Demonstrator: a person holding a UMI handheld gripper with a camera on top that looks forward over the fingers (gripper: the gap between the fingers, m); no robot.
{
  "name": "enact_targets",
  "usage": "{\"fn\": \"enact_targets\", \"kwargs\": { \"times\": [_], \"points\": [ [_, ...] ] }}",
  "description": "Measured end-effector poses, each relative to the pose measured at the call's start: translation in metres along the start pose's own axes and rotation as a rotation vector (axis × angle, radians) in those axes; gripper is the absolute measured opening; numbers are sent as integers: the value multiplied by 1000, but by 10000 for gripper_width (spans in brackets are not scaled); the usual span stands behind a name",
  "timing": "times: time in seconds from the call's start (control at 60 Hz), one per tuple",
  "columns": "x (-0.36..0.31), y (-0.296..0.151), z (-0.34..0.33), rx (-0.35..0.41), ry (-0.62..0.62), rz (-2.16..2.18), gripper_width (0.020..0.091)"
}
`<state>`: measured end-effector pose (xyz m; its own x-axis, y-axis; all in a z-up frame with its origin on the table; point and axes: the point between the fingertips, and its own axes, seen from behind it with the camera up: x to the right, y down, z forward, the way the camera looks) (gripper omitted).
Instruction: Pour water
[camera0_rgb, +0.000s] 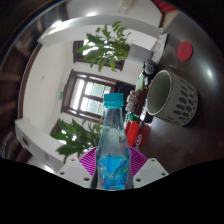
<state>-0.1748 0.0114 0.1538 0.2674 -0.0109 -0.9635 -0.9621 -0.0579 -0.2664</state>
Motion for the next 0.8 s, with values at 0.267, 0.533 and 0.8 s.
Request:
{"fn": "enact_targets", "kwargs": {
  "times": [0.267, 0.533, 0.8],
  "points": [
    [1, -43, 19, 109, -90, 516, 409],
    [-4, -48, 15, 141, -142, 779, 410],
    [-6, -24, 5, 101, -127, 628, 412]
  ]
}}
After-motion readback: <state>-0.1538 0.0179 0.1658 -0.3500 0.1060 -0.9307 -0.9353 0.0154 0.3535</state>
